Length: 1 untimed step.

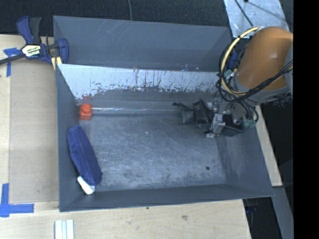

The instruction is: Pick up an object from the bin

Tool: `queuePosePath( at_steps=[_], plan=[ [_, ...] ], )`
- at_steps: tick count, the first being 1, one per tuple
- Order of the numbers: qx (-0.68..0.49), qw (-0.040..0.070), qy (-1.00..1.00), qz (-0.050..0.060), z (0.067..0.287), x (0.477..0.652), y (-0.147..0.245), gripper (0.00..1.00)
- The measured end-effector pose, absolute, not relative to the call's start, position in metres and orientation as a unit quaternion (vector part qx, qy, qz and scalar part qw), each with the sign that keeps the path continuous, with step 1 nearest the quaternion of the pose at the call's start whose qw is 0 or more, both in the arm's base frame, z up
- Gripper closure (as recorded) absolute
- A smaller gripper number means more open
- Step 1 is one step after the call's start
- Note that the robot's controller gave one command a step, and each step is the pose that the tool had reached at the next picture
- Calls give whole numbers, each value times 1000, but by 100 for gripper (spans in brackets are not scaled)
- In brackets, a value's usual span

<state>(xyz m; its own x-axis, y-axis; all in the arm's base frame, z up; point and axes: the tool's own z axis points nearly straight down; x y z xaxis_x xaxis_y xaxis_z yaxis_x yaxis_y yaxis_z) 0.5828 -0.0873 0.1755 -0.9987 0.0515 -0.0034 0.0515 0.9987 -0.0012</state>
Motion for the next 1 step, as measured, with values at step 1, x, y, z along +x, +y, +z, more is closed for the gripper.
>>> queuePosePath(
  at_steps=[1],
  plan=[
    [27,2,1000,0,264,604,-94,100]
  ],
)
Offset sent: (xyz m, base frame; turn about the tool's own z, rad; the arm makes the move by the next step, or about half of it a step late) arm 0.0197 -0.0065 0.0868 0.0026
